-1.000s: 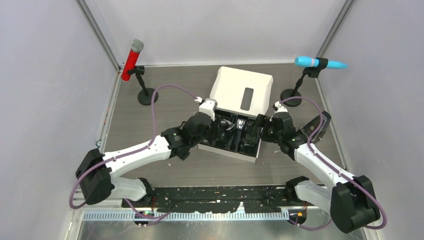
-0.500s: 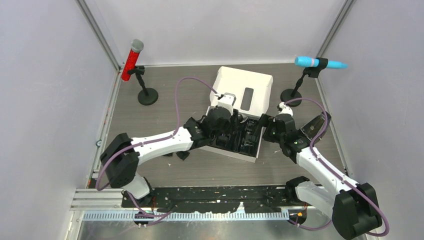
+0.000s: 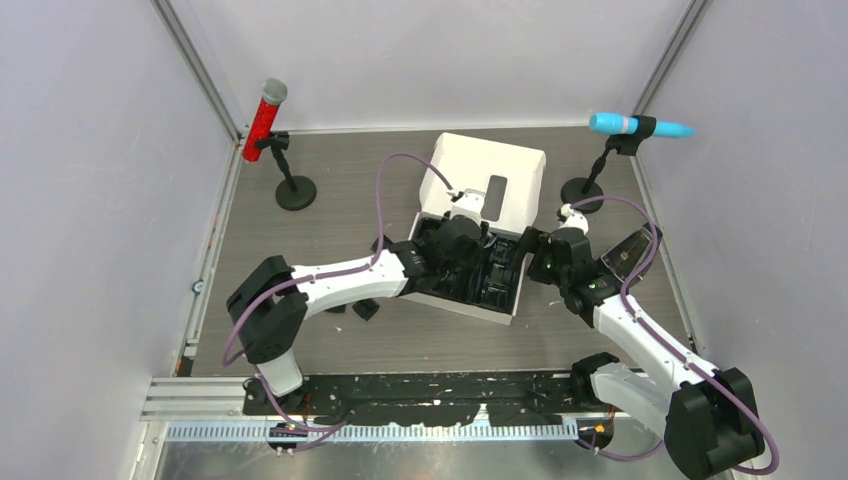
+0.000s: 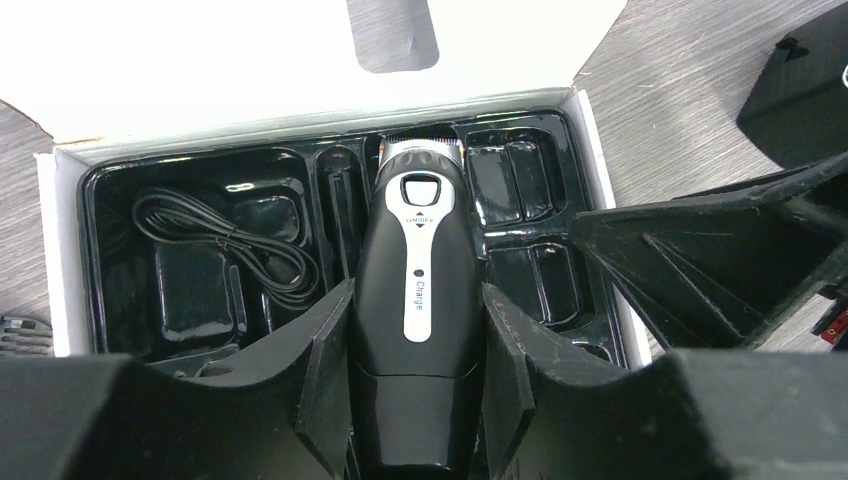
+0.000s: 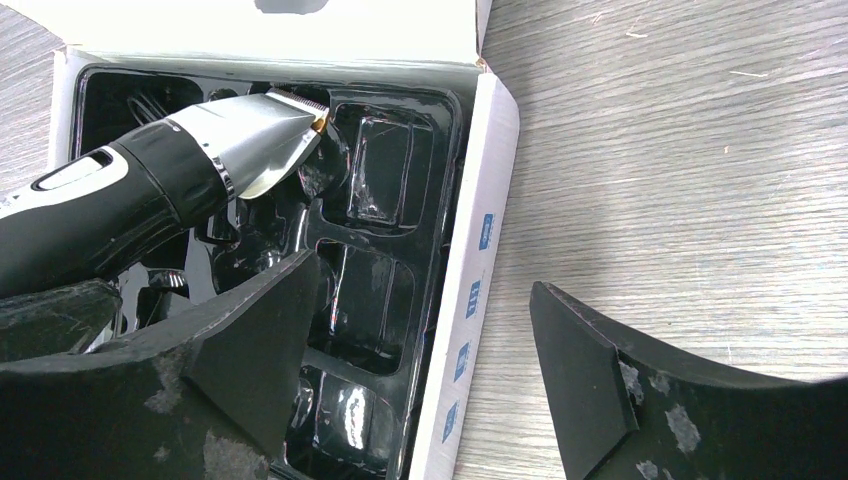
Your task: Sort the hair-cutting tools
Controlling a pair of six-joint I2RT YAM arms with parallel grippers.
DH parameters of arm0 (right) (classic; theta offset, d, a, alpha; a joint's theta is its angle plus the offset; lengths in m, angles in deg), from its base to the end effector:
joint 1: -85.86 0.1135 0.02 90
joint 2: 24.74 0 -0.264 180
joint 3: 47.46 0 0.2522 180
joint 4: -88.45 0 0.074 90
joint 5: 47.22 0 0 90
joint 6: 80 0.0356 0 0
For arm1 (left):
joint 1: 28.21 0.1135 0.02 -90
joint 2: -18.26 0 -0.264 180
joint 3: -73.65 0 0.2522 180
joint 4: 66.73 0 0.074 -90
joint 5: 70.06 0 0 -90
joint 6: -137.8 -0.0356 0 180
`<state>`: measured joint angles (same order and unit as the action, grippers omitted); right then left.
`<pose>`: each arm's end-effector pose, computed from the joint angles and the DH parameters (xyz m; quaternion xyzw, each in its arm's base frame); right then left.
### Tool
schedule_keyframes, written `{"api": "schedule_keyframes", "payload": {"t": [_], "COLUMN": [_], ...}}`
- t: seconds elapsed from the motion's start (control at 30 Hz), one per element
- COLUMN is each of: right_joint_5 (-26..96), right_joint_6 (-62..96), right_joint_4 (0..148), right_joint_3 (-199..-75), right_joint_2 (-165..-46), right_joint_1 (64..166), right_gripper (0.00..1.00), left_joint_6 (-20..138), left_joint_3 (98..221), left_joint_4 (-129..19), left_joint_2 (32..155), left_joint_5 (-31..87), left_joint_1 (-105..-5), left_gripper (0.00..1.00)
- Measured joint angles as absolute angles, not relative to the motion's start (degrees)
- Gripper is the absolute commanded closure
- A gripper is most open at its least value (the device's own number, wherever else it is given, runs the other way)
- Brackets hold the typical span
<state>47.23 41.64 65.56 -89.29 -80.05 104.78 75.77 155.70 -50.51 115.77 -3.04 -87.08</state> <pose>0.1931 0.0633 0.2069 0.1162 0.8844 0.1612 0.4224 0.2127 -0.3253 0.2519 0.1344 0.8507 -0.2018 0.4664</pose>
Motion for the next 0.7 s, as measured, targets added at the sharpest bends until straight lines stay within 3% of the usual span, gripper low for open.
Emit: {"api": "schedule_keyframes", "payload": {"t": [0.7], "right_joint_5": [47.2], "right_joint_6": [41.64], "right_joint_4": [65.54], "right_joint_3": [-89.29], "right_joint_2": [-80.05], "right_joint_1": [104.78], "right_gripper": [0.13], "left_joint_6": [74.32], "left_joint_3": [158.65], "left_joint_4": [-48.24], "left_joint_2": [119.18], "left_joint_5": [-8.97], "left_joint_1": [-89.88], "left_gripper": [1.0]}}
